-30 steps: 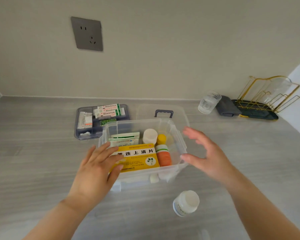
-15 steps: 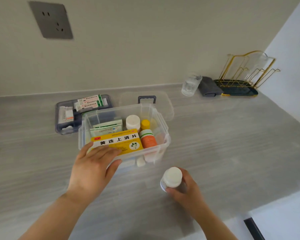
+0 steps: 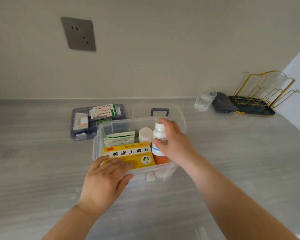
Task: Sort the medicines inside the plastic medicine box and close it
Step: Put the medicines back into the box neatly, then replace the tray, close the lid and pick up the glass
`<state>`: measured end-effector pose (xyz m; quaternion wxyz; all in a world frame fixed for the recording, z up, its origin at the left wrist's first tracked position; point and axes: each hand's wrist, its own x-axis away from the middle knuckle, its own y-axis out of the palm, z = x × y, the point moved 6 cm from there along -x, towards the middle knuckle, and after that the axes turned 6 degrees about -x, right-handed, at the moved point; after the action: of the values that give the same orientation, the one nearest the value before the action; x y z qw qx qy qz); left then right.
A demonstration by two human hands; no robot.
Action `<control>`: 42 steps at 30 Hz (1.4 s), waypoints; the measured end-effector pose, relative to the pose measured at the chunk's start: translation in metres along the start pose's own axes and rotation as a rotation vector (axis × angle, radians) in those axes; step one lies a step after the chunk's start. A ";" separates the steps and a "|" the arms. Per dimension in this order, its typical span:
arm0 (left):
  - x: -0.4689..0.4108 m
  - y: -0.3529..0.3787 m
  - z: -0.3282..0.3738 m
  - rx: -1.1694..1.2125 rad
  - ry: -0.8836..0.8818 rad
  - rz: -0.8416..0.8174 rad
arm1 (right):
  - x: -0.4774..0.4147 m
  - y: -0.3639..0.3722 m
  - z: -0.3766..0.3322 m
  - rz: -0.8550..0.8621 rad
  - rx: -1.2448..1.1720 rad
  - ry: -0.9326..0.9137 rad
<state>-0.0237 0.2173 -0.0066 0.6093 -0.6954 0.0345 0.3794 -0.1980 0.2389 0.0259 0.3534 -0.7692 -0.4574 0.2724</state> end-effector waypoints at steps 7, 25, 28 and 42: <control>-0.003 0.002 -0.002 0.006 0.010 -0.085 | -0.021 0.034 0.010 -0.228 0.545 -0.072; 0.014 0.015 -0.164 0.620 -1.228 0.018 | -0.124 0.045 -0.036 -0.357 -0.834 0.257; 0.010 0.039 -0.196 0.666 -1.318 -0.057 | -0.159 0.075 -0.038 -0.508 -0.618 0.355; -0.015 0.117 -0.272 0.611 -1.339 -0.372 | -0.219 0.156 -0.004 -0.622 -0.184 0.496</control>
<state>0.0378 -0.0561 -0.1025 0.7194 -0.1114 -0.3570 0.5853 -0.2098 -0.0106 -0.0747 0.4480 -0.6650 -0.5918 -0.0832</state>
